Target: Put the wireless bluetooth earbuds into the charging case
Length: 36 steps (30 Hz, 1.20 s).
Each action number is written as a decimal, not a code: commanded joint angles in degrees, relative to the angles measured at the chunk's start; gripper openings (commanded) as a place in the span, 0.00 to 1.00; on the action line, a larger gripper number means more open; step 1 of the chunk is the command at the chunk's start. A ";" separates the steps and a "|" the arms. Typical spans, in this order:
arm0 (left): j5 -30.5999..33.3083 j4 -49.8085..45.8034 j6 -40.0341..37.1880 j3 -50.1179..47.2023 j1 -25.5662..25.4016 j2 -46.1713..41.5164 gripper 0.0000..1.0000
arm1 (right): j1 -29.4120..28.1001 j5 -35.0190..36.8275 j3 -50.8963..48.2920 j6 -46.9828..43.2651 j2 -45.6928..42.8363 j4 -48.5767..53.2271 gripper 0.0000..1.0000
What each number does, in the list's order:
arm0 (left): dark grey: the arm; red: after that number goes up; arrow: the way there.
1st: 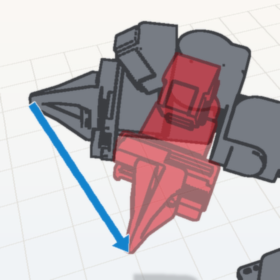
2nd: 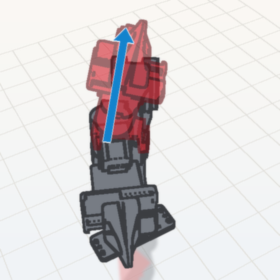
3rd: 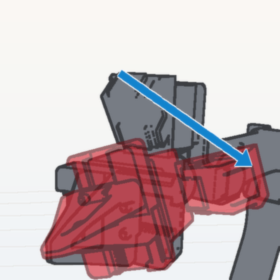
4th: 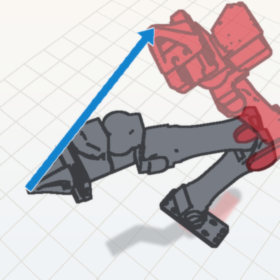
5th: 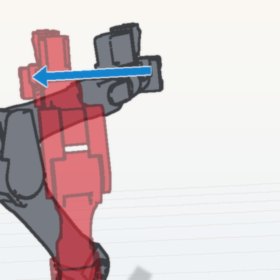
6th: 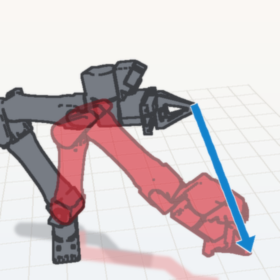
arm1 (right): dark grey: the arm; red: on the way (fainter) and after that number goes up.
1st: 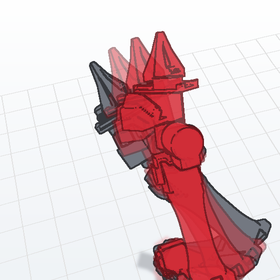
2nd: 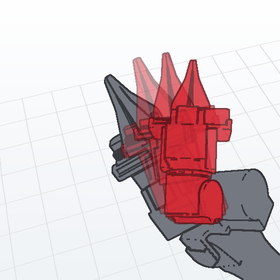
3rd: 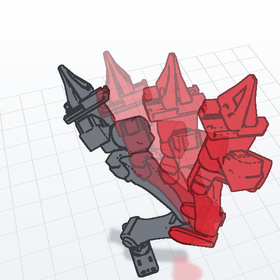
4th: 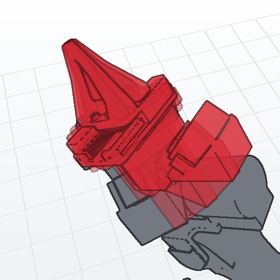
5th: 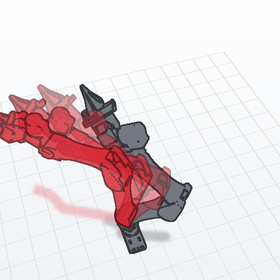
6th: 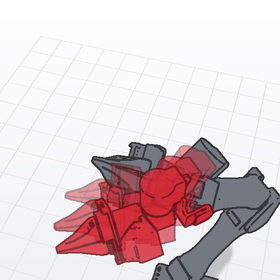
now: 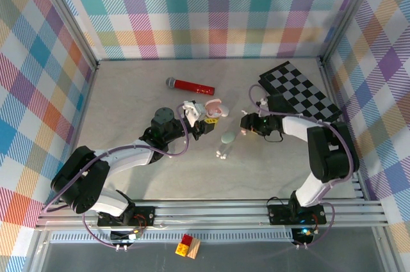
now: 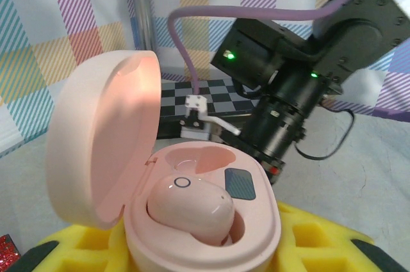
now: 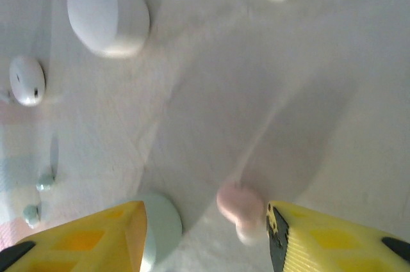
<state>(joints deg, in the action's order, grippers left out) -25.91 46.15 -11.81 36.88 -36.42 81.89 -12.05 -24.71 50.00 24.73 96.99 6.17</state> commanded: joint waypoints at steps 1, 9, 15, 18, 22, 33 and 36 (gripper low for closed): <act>-0.81 0.36 -0.75 -0.66 0.30 -1.61 0.33 | 0.54 -3.23 4.80 -4.10 4.26 1.54 0.52; -0.46 -0.91 -1.03 -0.77 0.30 -2.53 0.33 | 0.53 -8.16 8.56 -7.54 10.10 6.01 0.46; -0.98 -0.72 -1.06 -0.19 0.30 -1.86 0.33 | 0.45 -8.16 6.10 -8.81 8.31 8.25 0.46; -1.03 -0.28 -0.92 -0.06 0.30 -1.51 0.33 | 0.45 -8.73 5.30 -9.18 7.32 9.02 0.46; -0.89 -0.02 -0.83 -0.14 0.30 -1.37 0.33 | 0.42 -8.86 4.34 -9.17 6.65 8.95 0.43; -1.07 0.32 -0.91 0.07 0.30 -0.95 0.33 | 0.46 -10.03 3.53 -7.82 7.59 6.85 0.34; -1.25 0.43 -0.90 0.20 0.30 -0.76 0.33 | 0.46 -10.71 3.47 -7.26 7.60 5.99 0.30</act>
<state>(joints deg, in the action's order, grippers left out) -25.98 44.93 -11.84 36.88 -36.42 80.93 -11.53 -33.10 54.06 17.30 104.62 11.92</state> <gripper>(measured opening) 0.356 0.305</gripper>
